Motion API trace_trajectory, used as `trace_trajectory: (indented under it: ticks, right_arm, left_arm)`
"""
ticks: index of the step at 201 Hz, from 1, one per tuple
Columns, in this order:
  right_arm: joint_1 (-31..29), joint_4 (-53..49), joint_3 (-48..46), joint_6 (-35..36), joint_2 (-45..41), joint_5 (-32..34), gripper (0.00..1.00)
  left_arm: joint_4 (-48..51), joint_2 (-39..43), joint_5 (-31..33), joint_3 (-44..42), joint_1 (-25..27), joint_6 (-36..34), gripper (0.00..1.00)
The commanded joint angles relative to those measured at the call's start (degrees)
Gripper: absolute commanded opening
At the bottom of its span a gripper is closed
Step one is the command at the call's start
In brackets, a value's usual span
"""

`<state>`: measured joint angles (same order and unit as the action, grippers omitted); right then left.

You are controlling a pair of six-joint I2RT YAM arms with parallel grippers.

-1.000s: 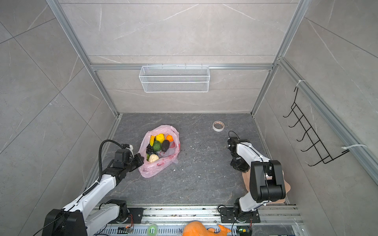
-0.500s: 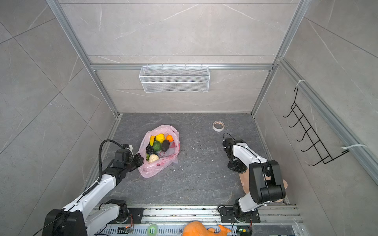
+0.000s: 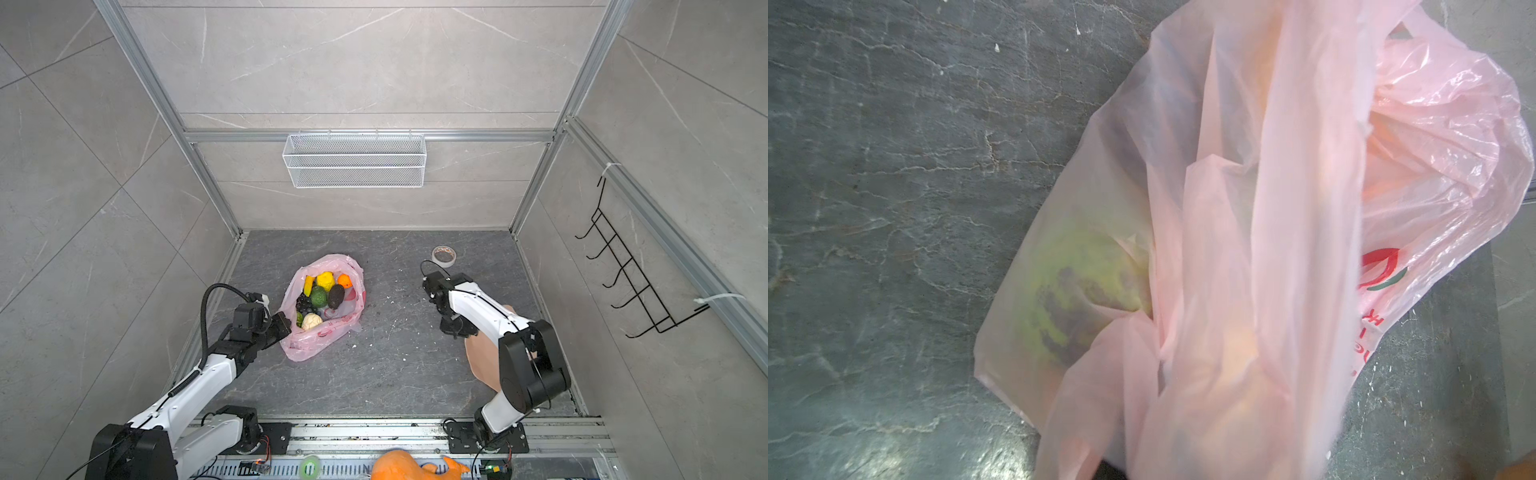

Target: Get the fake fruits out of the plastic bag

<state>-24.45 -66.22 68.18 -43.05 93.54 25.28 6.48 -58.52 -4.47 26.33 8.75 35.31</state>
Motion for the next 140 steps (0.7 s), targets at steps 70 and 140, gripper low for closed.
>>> trace_trajectory:
  ticks: [70, 140]
  right_arm:
    - [-19.23, -3.90, 33.04, -0.36, 25.42, -3.83, 0.07]
    - [-27.06, -7.74, 44.27, 1.73, 33.08, -3.48, 0.09]
  left_arm:
    - [1.34, 3.79, 4.17, 0.96, -0.05, -2.49, 0.00]
    - [1.88, 4.99, 5.61, 0.75, -0.05, -2.83, 0.00]
